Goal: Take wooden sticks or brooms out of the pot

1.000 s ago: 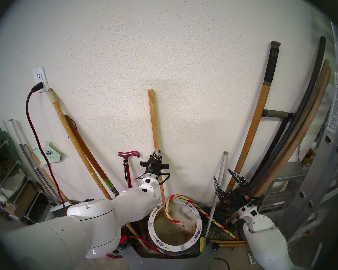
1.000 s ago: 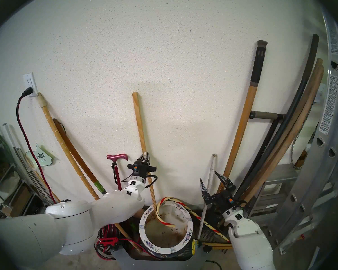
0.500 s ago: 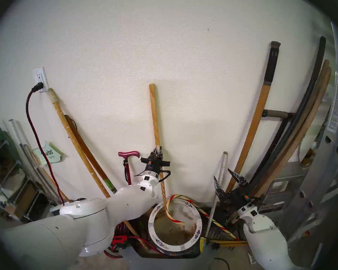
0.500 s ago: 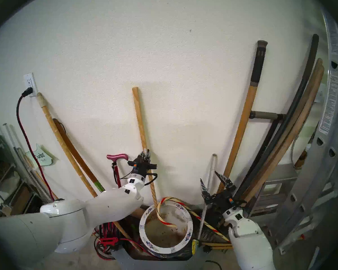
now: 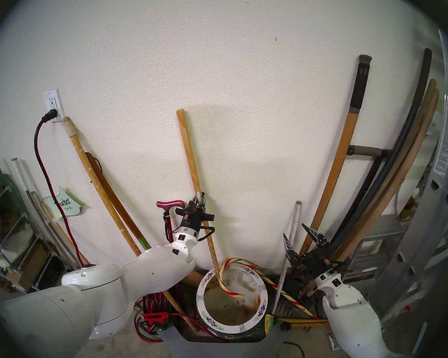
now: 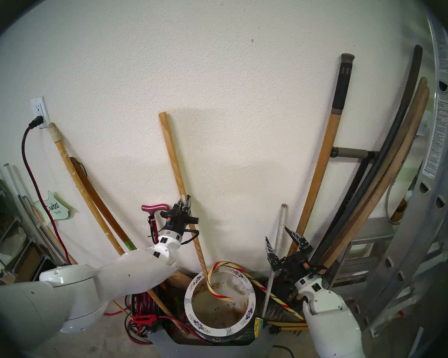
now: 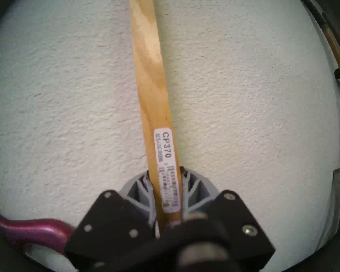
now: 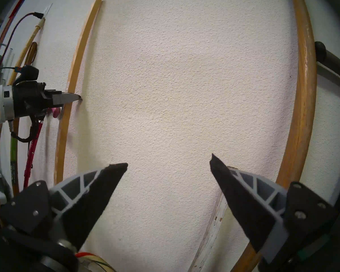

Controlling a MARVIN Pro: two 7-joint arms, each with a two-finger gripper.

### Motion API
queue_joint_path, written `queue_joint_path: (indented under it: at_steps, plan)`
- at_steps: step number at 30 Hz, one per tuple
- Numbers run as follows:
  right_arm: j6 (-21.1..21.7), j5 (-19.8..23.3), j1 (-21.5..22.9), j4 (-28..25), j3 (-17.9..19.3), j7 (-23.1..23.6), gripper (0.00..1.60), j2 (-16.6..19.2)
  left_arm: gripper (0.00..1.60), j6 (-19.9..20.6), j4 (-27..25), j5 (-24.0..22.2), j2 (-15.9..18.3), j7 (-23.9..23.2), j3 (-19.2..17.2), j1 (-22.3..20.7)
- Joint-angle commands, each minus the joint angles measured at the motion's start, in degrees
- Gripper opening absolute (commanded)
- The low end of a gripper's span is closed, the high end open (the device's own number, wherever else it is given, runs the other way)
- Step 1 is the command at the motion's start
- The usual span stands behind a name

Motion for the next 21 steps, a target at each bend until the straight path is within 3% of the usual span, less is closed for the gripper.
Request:
queue_joint_path:
  at_steps: [1, 7, 21]
  plan:
    - [0.00, -0.08, 0.04, -0.04, -0.04, 0.06, 1.60, 0.07, 0.00, -0.52, -2.82, 0.35, 4.99, 2.05, -1.60, 1.34]
    - [-0.01, -0.04, 0.04, -0.04, -0.04, 0.06, 1.60, 0.07, 0.00, -0.52, -5.76, 1.47, 8.11, 3.86, -2.99, 2.00]
    - [-0.03, 0.06, 0.04, -0.03, -0.06, 0.06, 1.60, 0.08, 0.00, -0.52, -15.06, 5.66, 15.50, 7.35, -7.84, -1.21]
